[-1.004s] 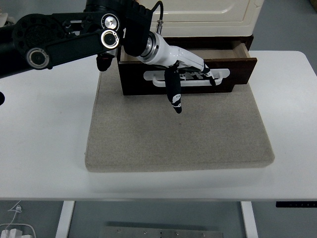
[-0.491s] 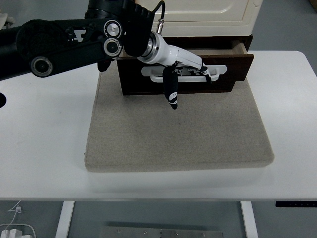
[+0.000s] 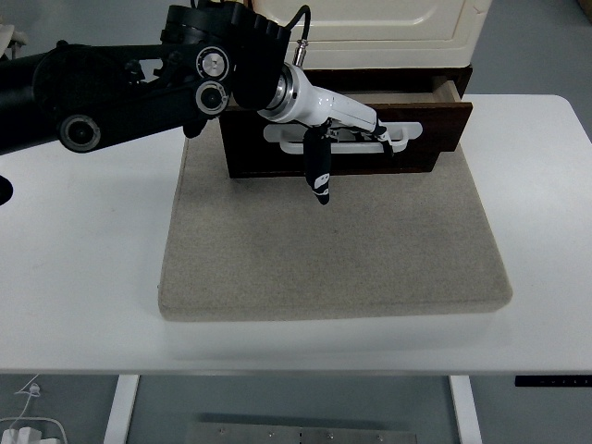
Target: Open the drawer under the combination cabinet
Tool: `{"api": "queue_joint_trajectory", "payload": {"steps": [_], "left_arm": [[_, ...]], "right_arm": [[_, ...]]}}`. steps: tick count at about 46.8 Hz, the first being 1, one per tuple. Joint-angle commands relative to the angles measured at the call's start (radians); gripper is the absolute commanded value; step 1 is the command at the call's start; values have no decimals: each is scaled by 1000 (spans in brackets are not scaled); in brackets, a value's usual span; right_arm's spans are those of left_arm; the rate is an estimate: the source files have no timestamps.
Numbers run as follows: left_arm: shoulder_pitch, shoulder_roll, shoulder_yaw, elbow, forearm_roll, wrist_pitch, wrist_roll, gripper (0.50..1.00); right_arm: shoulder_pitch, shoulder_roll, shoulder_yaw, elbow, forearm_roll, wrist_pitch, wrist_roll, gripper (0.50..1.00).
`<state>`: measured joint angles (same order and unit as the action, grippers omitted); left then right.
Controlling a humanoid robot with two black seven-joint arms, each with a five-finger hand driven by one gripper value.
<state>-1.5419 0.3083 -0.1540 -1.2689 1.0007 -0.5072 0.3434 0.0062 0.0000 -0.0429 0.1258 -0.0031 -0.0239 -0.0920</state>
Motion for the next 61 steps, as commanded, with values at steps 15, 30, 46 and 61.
{"api": "queue_joint_trajectory", "payload": {"steps": [15,30,46,61], "left_arm": [[11,-12,1,-1,42,12,-3,1000],[14,-20,1,-3,68,16,-7,1000],[16,-20,-7,-23,104,49,-11,1000],[16,-29,-15,-23,124,59,-11,1000]], "right_arm": [[0,0,0,0,0,-1,0,928],[0,0,0,0,0,-1,0,928],[0,0,0,0,0,-1,0,928],[0,0,0,0,0,-1,0,928]]}}
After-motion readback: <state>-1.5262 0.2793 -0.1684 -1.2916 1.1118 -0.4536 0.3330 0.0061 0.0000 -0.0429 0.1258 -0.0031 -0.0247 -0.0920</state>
